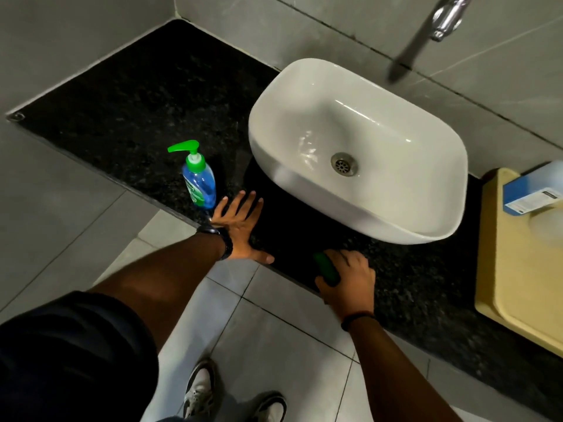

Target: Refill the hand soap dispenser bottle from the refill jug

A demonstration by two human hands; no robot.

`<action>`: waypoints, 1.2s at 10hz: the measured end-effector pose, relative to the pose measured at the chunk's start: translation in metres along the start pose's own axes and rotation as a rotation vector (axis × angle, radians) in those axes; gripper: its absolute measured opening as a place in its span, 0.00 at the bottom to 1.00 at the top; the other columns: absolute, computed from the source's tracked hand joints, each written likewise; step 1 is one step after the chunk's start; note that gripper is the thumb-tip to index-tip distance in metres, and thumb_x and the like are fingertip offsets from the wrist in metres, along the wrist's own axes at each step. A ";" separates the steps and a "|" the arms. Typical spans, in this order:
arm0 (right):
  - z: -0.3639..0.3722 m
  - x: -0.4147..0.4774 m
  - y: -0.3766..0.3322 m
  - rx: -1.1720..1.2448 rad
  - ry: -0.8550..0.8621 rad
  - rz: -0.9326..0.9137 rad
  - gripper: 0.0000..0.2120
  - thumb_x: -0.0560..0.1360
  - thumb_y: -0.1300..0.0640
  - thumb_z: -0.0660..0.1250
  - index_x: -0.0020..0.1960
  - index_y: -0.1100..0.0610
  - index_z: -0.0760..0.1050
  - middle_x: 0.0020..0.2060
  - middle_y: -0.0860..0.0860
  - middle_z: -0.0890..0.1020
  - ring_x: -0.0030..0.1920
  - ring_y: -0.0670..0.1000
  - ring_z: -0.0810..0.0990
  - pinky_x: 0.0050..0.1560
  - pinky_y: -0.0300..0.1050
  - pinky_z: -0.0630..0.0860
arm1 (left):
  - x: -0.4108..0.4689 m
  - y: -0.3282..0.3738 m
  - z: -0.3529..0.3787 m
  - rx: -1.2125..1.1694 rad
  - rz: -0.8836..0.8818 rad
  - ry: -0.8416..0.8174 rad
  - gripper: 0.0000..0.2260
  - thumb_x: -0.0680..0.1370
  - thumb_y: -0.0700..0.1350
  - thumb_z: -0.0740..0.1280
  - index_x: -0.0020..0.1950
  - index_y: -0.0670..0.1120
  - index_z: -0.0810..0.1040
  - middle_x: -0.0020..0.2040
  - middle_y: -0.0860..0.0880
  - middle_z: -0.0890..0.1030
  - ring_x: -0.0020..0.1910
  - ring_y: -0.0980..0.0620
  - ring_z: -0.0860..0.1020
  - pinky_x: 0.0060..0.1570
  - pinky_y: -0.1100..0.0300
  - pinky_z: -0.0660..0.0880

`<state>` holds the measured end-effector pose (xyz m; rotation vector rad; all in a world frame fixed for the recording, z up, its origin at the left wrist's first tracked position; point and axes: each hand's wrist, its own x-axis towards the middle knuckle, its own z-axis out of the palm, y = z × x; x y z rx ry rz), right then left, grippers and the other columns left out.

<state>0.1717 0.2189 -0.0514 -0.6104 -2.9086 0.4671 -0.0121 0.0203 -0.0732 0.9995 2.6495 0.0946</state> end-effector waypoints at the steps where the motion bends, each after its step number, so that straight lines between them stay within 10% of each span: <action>1: -0.020 -0.021 0.027 0.078 0.098 0.154 0.24 0.60 0.57 0.75 0.55 0.53 0.79 0.50 0.56 0.81 0.51 0.63 0.76 0.50 0.56 0.74 | -0.002 0.003 -0.004 0.000 -0.017 -0.047 0.61 0.53 0.81 0.56 0.75 0.51 0.38 0.77 0.48 0.40 0.75 0.46 0.39 0.72 0.44 0.40; 2: -0.057 -0.029 0.065 0.128 0.231 0.240 0.23 0.60 0.55 0.72 0.55 0.54 0.79 0.49 0.57 0.80 0.48 0.62 0.77 0.51 0.54 0.75 | 0.002 0.020 -0.015 0.104 -0.033 -0.087 0.61 0.55 0.78 0.60 0.76 0.44 0.43 0.77 0.42 0.44 0.75 0.40 0.43 0.73 0.44 0.43; 4: -0.142 -0.005 0.160 0.195 0.553 0.489 0.22 0.62 0.54 0.69 0.56 0.55 0.78 0.51 0.60 0.80 0.52 0.62 0.77 0.56 0.54 0.72 | 0.015 0.157 -0.040 -0.125 0.383 -0.001 0.25 0.73 0.63 0.62 0.64 0.50 0.73 0.64 0.44 0.73 0.62 0.42 0.71 0.62 0.53 0.67; 6: -0.176 0.019 0.267 0.109 0.321 0.644 0.23 0.67 0.57 0.72 0.61 0.55 0.75 0.54 0.63 0.77 0.54 0.66 0.74 0.55 0.56 0.72 | 0.044 0.344 -0.043 -0.355 0.777 -0.036 0.11 0.77 0.47 0.63 0.53 0.41 0.79 0.50 0.39 0.79 0.50 0.38 0.77 0.50 0.50 0.74; 8: -0.171 0.049 0.325 -0.067 0.036 0.531 0.22 0.70 0.48 0.67 0.63 0.51 0.72 0.57 0.57 0.77 0.55 0.63 0.74 0.53 0.54 0.75 | 0.126 0.450 -0.060 -0.466 0.669 0.093 0.16 0.77 0.44 0.61 0.64 0.41 0.74 0.61 0.38 0.76 0.60 0.38 0.72 0.61 0.48 0.70; 9: -0.161 0.060 0.336 -0.093 0.037 0.474 0.19 0.71 0.49 0.62 0.62 0.50 0.73 0.57 0.57 0.78 0.56 0.62 0.75 0.51 0.55 0.77 | 0.156 0.476 -0.050 -0.333 0.606 0.169 0.24 0.80 0.48 0.56 0.74 0.43 0.58 0.75 0.41 0.59 0.74 0.42 0.55 0.73 0.51 0.49; 12: -0.137 0.061 0.359 -0.087 -0.162 0.547 0.34 0.74 0.41 0.53 0.75 0.45 0.42 0.76 0.52 0.46 0.75 0.58 0.42 0.71 0.63 0.46 | 0.181 0.494 -0.016 -0.185 0.601 -0.006 0.26 0.81 0.52 0.52 0.76 0.45 0.49 0.78 0.45 0.49 0.76 0.47 0.41 0.72 0.53 0.38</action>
